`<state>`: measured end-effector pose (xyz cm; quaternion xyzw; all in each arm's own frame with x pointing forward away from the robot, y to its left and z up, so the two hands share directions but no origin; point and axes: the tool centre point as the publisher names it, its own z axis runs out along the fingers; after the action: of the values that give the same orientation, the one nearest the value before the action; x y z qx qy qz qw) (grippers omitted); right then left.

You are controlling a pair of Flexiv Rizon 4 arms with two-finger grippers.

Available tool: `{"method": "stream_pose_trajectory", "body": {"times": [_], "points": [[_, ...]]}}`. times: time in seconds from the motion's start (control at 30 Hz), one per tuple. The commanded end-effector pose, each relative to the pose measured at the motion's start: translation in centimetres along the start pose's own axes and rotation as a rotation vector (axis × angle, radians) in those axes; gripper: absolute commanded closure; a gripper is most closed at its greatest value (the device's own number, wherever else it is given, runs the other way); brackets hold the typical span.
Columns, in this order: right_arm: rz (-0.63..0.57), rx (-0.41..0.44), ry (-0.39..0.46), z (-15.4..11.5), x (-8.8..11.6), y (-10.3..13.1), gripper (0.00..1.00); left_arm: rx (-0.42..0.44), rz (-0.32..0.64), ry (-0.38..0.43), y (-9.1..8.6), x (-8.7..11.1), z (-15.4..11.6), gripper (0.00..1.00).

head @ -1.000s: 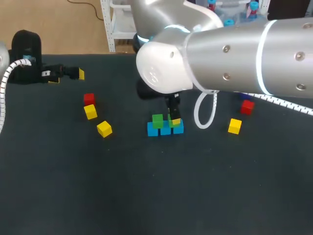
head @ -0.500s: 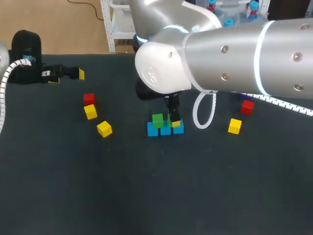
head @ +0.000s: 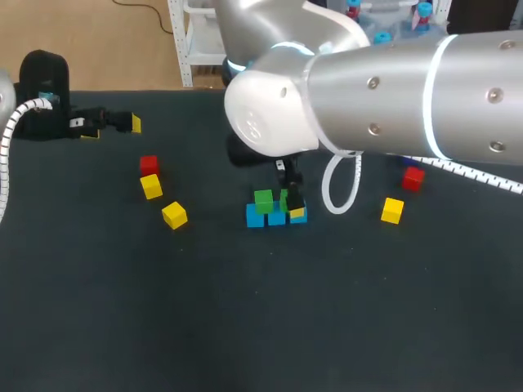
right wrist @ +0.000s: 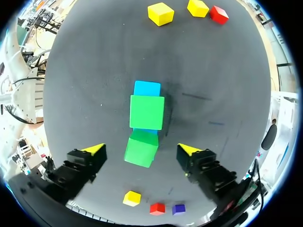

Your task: Place the blue cubes, place green cubes on the blue cubes, place the yellow cubes on the green cubes, then place the red cubes on the yellow cubes, and place purple cube on the red cubes.

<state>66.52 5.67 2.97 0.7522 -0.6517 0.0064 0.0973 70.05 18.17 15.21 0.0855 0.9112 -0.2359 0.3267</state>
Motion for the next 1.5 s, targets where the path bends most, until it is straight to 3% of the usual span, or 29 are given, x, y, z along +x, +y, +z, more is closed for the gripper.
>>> {"method": "stream_pose_trajectory", "body": {"times": [0.03,0.1,0.37,0.5,0.7,0.83,0.9,0.97,1.5], "points": [[-0.001,0.000,0.004,-0.11,-0.10,-0.07,0.60,0.011,0.002,-0.006,0.24,0.11,0.01,0.00],[-0.003,0.001,0.007,-0.13,-0.11,-0.09,0.69,0.011,0.002,-0.006,0.24,0.11,0.01,0.00],[-0.010,0.003,0.013,-0.19,-0.29,-0.10,0.82,0.011,0.002,-0.006,0.24,0.11,0.01,0.00],[-0.014,0.003,0.016,-0.18,-0.33,-0.10,0.93,0.011,0.002,-0.006,0.24,0.11,0.01,0.00],[-0.016,0.003,0.012,-0.15,-0.34,-0.02,0.88,0.011,0.002,-0.006,0.24,0.11,0.01,0.00],[-0.017,0.002,0.009,-0.12,-0.26,0.09,0.72,0.011,0.002,-0.006,0.24,0.11,0.01,0.00],[-0.016,-0.001,0.012,-0.06,-0.24,0.13,0.77,0.011,0.002,-0.006,0.24,0.11,0.01,0.00],[-0.015,-0.001,0.015,-0.04,-0.24,0.14,1.00,0.011,0.002,-0.006,0.24,0.11,0.01,0.00],[-0.010,0.001,0.016,0.14,-0.04,0.13,1.00,0.011,0.002,-0.006,0.24,0.11,0.01,0.00]]}}
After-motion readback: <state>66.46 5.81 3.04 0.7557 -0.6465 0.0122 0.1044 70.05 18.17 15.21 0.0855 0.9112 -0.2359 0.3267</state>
